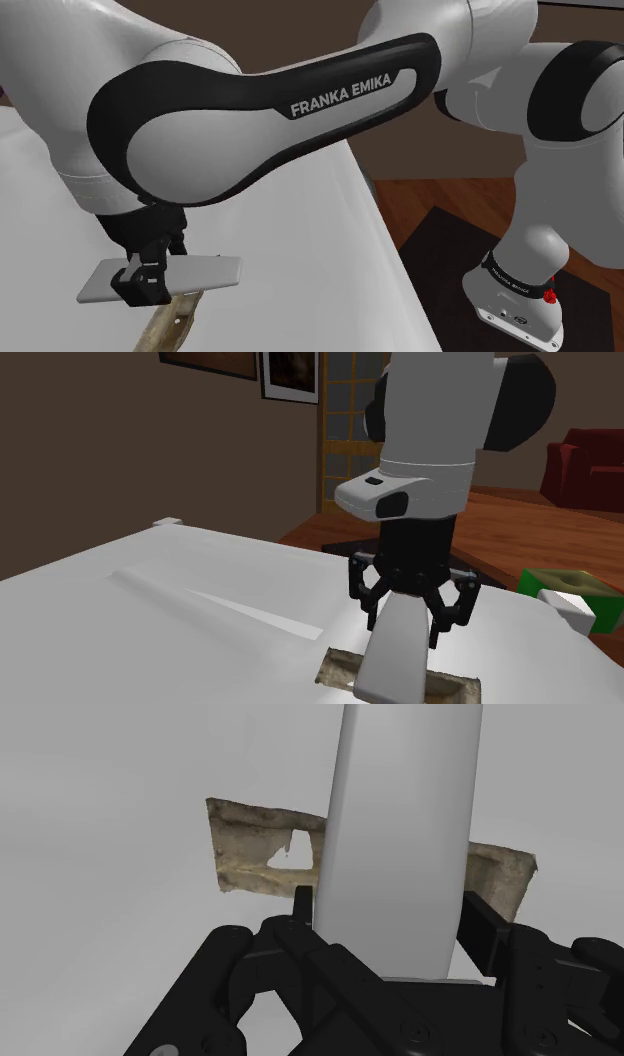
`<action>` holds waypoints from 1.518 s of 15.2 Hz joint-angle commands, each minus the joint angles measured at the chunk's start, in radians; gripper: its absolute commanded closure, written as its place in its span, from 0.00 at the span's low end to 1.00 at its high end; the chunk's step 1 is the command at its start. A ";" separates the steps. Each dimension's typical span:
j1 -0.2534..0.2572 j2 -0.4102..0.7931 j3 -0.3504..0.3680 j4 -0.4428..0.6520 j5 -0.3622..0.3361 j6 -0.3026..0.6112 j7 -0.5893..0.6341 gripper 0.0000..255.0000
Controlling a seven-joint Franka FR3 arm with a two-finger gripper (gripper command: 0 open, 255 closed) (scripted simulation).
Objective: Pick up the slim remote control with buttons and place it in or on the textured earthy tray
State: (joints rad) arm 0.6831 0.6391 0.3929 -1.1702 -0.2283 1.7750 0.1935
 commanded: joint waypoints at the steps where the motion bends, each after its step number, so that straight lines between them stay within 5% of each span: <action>1: -0.001 0.004 -0.001 -0.017 -0.002 0.021 0.003 1.00; 11: -0.011 0.024 -0.008 -0.118 -0.012 0.139 0.014 1.00; 19: -0.011 0.024 -0.008 -0.118 -0.012 0.139 0.014 1.00; 20: -0.011 0.024 -0.008 -0.118 -0.012 0.139 0.014 0.00; 23: -0.010 0.024 -0.008 -0.118 -0.012 0.139 0.014 0.00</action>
State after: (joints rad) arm 0.6726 0.6629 0.3852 -1.2884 -0.2408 1.9142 0.2071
